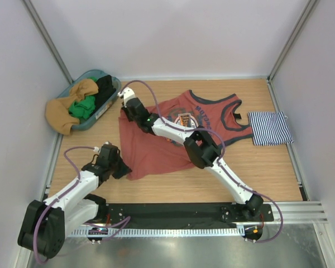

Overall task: Fold and stack the tank tops
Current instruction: Flatten the tank top out

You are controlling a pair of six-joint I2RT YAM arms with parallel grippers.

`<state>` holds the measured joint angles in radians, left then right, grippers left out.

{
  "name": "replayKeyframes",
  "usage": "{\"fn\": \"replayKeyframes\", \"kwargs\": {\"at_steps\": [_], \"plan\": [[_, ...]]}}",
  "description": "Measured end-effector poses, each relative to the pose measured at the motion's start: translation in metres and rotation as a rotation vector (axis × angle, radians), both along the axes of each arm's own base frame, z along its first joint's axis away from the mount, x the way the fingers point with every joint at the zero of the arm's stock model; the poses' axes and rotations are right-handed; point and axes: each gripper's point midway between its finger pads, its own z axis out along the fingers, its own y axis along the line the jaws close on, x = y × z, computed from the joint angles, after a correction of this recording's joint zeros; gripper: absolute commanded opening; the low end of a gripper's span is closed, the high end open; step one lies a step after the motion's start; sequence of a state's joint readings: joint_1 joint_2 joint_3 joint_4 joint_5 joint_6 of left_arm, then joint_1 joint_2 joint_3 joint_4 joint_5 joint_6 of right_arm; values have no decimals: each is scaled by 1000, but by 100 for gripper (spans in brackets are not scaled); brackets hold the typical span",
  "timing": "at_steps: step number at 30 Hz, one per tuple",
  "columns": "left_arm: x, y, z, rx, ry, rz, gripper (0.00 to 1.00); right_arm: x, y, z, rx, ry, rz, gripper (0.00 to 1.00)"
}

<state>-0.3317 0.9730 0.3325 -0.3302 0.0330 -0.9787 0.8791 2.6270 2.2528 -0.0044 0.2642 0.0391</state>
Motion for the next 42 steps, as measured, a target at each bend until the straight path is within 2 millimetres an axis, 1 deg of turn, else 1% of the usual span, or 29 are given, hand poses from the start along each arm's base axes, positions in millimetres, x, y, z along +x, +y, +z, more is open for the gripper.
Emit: {"fn": "replayKeyframes", "kwargs": {"at_steps": [1,2,4,5,6,7,8,12,15,17,19,21,22,24,25,27,28,29,30,31,32,33,34,35,37,40,42], "plan": [[0,0,0,-2,1,-1,0,7,4,10,31,-44,-1,2],[0,0,0,-2,2,-2,0,12,8,18,57,-80,-3,9],[-1,-1,0,-4,3,-3,0,26,13,35,129,-172,-25,46],[-1,-1,0,-4,4,-3,0,33,15,41,160,-214,-41,79],[-1,-1,-1,-3,7,-3,0,39,15,45,181,-248,-54,90],[-1,-1,-1,-2,10,-3,0,45,16,46,194,-273,-66,96],[-1,-1,-1,-2,10,-3,0,50,17,47,205,-292,-74,100],[-1,-1,-1,-2,10,-4,0,54,13,39,199,-301,-85,100],[-1,-1,0,-2,11,-3,0,51,4,36,173,-281,-89,98],[-2,-1,0,0,15,-5,0,44,-4,38,146,-259,-86,92],[-3,0,0,4,20,-7,0,36,-13,46,114,-232,-83,85],[-5,1,0,11,25,-14,0,28,-22,67,87,-202,-83,80],[-5,1,1,14,27,-16,0,23,-27,80,78,-186,-86,75],[-6,2,0,20,37,-19,0,13,-41,115,71,-158,-105,72],[-6,2,1,22,40,-21,0,6,-51,132,69,-138,-122,69],[-7,2,1,32,52,-27,1,-10,-73,162,77,-97,-155,68],[-7,3,1,40,58,-32,6,-19,-87,176,86,-72,-176,70],[-8,4,1,48,64,-37,11,-31,-103,185,88,-41,-195,72],[-9,5,2,50,67,-39,17,-42,-120,189,91,-10,-218,73],[-10,5,2,51,66,-41,36,-55,-141,190,89,18,-245,73],[-11,5,3,52,66,-47,45,-69,-165,181,66,60,-275,73],[-12,4,5,43,61,-50,53,-80,-184,172,49,93,-302,73],[-12,3,9,34,50,-50,62,-93,-206,159,28,131,-335,73],[-11,3,11,29,40,-48,65,-106,-229,144,-2,173,-370,73],[-12,1,14,17,31,-45,66,-131,-269,109,-55,262,-449,70],[-15,1,13,14,45,-43,66,-168,-318,66,-117,371,-546,67],[-17,1,12,11,56,-35,66,-194,-342,47,-145,429,-592,66]]}}
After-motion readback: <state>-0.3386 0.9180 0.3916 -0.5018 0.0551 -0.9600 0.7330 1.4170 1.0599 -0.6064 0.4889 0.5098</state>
